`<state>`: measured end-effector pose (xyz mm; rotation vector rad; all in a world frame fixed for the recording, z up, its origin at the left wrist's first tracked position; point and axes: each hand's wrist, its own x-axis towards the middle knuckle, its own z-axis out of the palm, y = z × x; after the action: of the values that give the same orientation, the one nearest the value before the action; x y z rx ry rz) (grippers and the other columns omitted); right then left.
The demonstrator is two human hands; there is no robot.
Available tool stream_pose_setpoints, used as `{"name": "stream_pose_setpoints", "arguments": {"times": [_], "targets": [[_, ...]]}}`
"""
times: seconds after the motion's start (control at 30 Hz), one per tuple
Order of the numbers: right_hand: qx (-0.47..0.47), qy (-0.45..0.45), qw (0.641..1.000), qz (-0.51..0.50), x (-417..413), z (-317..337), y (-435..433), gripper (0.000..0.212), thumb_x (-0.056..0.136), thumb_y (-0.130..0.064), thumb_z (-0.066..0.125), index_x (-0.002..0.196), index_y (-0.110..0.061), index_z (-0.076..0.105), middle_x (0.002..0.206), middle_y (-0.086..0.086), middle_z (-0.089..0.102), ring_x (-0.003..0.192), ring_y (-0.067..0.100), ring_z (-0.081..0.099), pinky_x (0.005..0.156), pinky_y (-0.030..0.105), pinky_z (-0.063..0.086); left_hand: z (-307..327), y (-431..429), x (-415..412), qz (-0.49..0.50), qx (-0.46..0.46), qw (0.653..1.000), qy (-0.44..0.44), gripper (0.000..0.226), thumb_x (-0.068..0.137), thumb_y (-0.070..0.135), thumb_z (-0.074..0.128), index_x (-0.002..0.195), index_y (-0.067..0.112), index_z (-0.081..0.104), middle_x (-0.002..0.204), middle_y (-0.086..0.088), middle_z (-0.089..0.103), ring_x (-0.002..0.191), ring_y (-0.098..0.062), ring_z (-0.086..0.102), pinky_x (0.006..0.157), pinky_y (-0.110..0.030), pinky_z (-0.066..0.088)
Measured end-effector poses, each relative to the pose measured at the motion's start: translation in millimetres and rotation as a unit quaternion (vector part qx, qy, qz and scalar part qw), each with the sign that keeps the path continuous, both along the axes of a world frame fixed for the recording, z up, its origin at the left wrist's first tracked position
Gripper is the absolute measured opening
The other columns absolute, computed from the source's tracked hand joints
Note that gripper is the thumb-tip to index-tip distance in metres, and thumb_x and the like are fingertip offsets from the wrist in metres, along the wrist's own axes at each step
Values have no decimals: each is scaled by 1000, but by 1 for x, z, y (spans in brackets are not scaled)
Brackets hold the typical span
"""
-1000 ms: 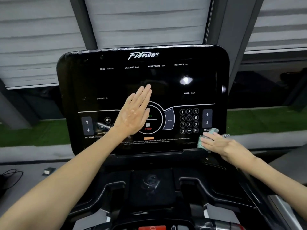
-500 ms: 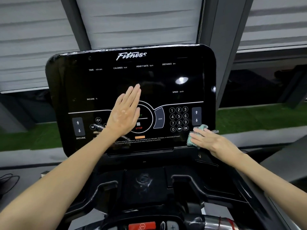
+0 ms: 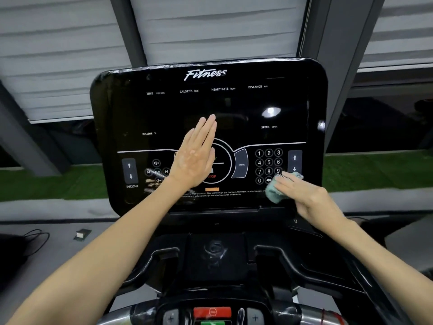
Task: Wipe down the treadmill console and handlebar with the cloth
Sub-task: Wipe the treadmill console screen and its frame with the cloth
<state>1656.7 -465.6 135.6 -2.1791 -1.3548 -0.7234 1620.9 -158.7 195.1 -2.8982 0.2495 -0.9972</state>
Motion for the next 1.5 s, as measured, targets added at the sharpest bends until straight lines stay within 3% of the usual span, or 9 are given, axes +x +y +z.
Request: {"name": "stream_pose_setpoints", "arguments": {"times": [0.1,0.23,0.43,0.7,0.8,1.13,1.27,1.4,1.5], "targets": [[180,103,978,21,-15,20,33,39,81,24,57,114,6,66,116,4,67,118,-2,56,102,13,39,7,-7,-7,-27,-32,999,-13,54,97,19,35,146,-4,32,155,-17,31,144,-29,29,117,-40,28],[354,377,856,-22,-25,35,58,38,87,6,64,117,-16,66,116,0,69,114,5,62,98,18,46,5,-34,-32,-115,-259,958,41,43,100,23,46,140,7,48,139,-6,53,129,-15,47,109,-39,40],[422,558,713,49,-48,48,81,29,91,1,58,117,-9,66,107,8,73,101,25,69,84,36,58,-2,-67,-64,-120,-467,855,194,58,86,43,69,139,27,51,127,16,59,115,6,52,101,-19,43],[397,617,679,27,-79,38,103,25,91,-5,62,116,-7,62,99,9,75,90,21,72,69,28,57,-18,-66,-93,-19,-594,799,89,18,87,27,72,102,20,66,89,8,72,78,-3,68,69,-19,55],[377,637,672,11,-96,30,121,19,94,-9,59,112,-5,64,96,9,75,90,21,72,74,33,56,-35,-67,-104,38,-564,822,61,12,85,30,72,93,23,65,91,8,65,83,-4,62,70,-15,49],[323,742,581,89,-140,18,144,40,97,-34,40,123,-11,61,118,11,68,114,22,63,100,38,46,-65,-60,-157,1,-546,828,124,35,82,52,68,109,31,62,95,14,67,91,-3,63,78,-18,50],[257,727,634,62,-143,12,146,43,97,-39,40,129,-17,59,133,2,60,127,11,50,113,37,34,-68,-31,-159,66,-589,803,59,10,88,17,69,97,20,67,84,5,68,76,-4,63,66,-11,44],[267,675,688,-20,-133,15,144,28,100,-18,44,105,-16,71,117,3,70,114,15,62,106,36,42,-57,18,-163,113,-582,805,4,31,87,6,61,106,30,62,96,8,65,81,-1,61,70,-9,43],[263,581,765,-89,-116,18,133,24,97,-11,50,97,-22,71,106,4,72,109,23,64,102,40,44,-51,61,-166,138,-481,864,-43,38,85,1,63,117,22,62,102,9,61,82,2,58,77,-5,44]]}}
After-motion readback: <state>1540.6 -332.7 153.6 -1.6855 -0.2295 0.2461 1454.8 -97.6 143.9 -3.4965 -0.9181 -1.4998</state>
